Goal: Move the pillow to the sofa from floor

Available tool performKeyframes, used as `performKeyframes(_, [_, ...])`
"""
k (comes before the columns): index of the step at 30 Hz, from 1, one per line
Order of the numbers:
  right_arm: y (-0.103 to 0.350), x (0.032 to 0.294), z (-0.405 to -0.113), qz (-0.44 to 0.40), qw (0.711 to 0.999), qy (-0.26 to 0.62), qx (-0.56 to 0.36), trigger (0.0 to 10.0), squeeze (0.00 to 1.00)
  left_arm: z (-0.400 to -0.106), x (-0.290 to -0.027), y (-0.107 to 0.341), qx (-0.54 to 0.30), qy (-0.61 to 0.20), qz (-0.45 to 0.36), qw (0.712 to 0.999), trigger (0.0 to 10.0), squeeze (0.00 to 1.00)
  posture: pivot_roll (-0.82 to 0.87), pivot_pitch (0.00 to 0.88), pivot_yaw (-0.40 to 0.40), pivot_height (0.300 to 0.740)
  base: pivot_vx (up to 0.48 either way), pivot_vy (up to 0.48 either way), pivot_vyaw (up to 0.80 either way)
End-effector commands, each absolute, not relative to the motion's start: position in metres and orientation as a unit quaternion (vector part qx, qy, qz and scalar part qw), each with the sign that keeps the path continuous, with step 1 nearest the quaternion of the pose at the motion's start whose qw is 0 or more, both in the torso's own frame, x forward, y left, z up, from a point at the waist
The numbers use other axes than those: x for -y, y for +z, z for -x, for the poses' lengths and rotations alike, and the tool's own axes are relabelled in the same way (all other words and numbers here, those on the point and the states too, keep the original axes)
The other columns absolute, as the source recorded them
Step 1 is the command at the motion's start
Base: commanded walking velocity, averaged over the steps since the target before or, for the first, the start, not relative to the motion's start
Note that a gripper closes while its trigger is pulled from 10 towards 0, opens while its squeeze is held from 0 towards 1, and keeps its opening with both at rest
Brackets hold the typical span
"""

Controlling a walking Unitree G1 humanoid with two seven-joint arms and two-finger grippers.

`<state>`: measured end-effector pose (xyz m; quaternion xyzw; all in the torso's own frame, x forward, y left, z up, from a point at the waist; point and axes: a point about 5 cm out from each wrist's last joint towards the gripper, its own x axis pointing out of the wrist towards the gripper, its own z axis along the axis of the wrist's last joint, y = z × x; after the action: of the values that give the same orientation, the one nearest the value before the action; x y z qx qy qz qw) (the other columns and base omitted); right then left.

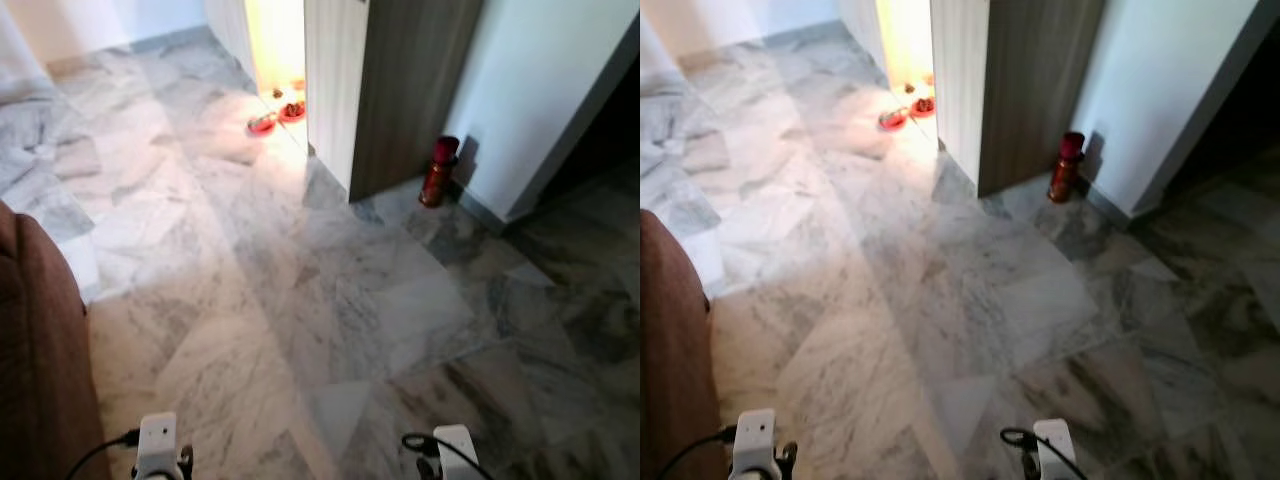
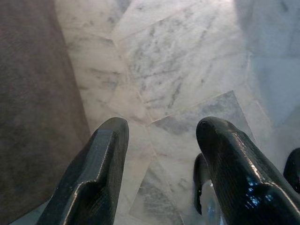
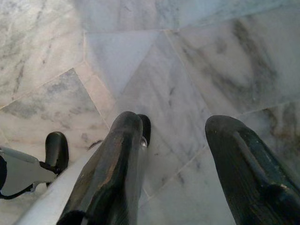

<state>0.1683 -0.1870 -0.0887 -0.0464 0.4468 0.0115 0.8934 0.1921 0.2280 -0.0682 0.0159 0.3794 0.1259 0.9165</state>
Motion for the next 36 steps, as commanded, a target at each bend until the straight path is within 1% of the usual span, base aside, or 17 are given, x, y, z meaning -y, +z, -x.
performKeyframes(1, [-0.0913,0.1847,-0.1636,0.039,0.889,0.009,-0.456,10.0,0.00,-0.1840,-0.2301,-0.0724,-0.394,0.128,-0.016,0.910,10.0,0.00,0.11,0.143,0.028,0.740,0.270,0.000,-0.49])
performKeyframes(4, [-0.0912,0.1847,-0.1639,0.041,0.889,0.010,-0.455,10.0,0.00,-0.1845,-0.2298,-0.0722,-0.393,0.127,-0.017,0.910,10.0,0.00,0.11,0.143,0.028,0.740,0.271,0.000,-0.58])
performKeyframes(11, [-0.0911,0.1847,-0.1641,0.046,0.889,0.011,-0.455,10.0,0.00,-0.1854,-0.2287,-0.0718,-0.391,0.125,-0.019,0.912,10.0,0.00,0.11,0.143,0.027,0.740,0.263,0.000,0.00])
performKeyframes(15, [-0.0915,0.1847,-0.1635,0.045,0.888,0.011,-0.458,10.0,0.00,-0.1858,-0.2281,-0.0716,-0.389,0.121,-0.017,0.913,10.0,0.00,0.11,0.144,0.026,0.740,0.000,0.000,0.00])
performKeyframes(36, [-0.0915,0.1843,-0.1633,0.041,0.888,0.010,-0.457,10.0,0.00,-0.1868,-0.2266,-0.0713,-0.386,0.119,-0.017,0.915,10.0,0.00,0.11,0.135,0.027,0.740,0.000,0.000,-0.61])
